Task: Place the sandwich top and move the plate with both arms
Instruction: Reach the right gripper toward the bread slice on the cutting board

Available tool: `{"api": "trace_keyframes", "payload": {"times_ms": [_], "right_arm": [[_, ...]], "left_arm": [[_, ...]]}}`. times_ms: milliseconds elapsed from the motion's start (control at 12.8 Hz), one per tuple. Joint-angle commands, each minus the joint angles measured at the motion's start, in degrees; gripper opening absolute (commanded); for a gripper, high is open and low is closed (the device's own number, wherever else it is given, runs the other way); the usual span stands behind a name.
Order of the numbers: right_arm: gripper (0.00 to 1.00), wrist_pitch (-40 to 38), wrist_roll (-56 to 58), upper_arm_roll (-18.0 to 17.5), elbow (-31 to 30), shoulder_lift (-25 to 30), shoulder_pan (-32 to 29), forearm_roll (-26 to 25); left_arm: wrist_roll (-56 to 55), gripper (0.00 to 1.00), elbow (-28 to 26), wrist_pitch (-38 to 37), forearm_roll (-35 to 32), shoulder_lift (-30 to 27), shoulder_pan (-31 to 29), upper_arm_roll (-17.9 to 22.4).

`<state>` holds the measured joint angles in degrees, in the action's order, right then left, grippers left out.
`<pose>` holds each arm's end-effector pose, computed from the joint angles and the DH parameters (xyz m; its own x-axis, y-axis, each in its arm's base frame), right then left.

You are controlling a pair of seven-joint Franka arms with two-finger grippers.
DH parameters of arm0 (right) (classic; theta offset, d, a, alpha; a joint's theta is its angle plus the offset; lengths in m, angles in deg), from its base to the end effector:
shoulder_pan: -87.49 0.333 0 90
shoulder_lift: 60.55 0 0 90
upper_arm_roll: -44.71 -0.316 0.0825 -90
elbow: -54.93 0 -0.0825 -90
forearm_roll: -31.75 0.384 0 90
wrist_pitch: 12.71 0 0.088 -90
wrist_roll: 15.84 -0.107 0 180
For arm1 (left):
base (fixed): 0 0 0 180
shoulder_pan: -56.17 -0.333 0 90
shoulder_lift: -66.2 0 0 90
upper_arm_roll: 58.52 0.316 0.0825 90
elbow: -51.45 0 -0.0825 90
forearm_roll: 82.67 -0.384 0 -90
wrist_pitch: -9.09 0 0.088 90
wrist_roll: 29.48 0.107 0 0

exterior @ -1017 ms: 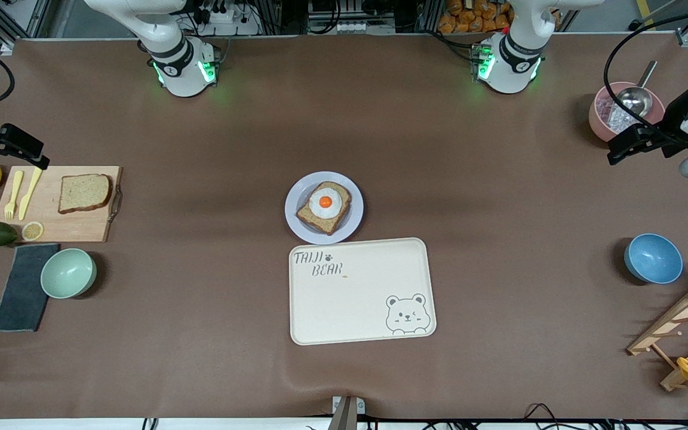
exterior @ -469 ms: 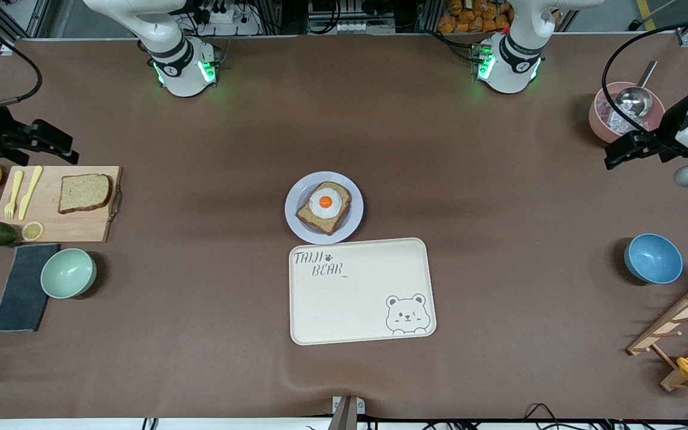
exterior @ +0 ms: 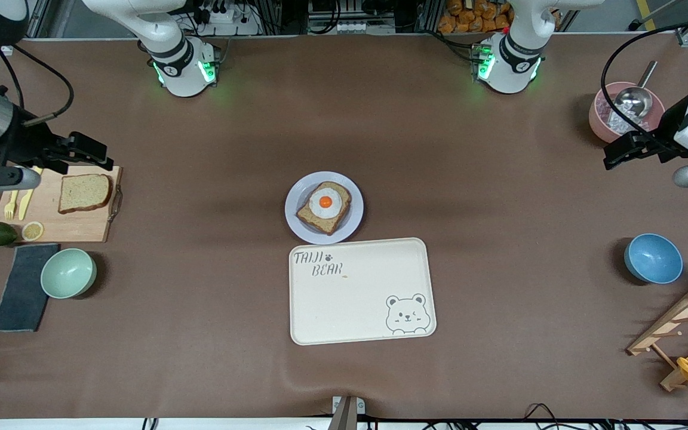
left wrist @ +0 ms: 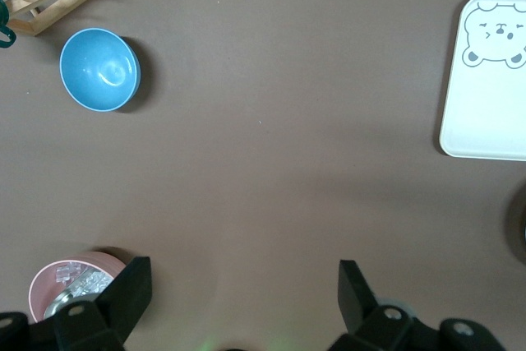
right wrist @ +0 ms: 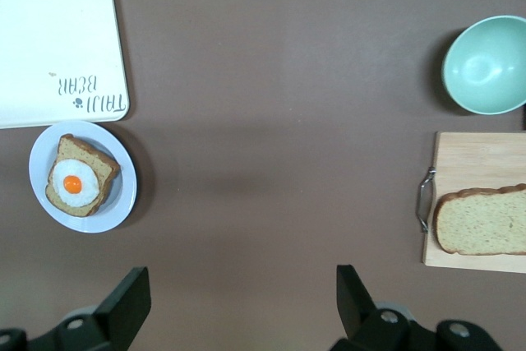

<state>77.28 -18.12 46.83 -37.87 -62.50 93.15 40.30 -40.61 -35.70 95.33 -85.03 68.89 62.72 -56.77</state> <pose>0.5596 0.0509 0.5837 0.9958 0.0221 -0.0887 0.0092 -0.9896 -0.1435 0.5605 -0.0428 0.6162 0.9922 0.1129 -0.0533 0.1101 -0.9925 -0.0539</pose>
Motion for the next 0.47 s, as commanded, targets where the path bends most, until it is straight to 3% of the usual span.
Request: {"api": "trace_keyframes", "payload": {"times_ms": [0, 391], "right_arm": [[1.0, 1.9, -0.8, 0.6, -0.6, -0.9, 0.8, 0.8], [0.97, 1.9, 0.3, 0.9, -0.6, -4.1, -6.7, -0.3]], "left_arm": [[0.8, 1.0, 1.4, -1.1, 0.3, 0.6, -0.2, 0.0], [0.8, 1.0, 0.9, -0.7, 0.5, 0.6, -0.3, 0.0]]}}
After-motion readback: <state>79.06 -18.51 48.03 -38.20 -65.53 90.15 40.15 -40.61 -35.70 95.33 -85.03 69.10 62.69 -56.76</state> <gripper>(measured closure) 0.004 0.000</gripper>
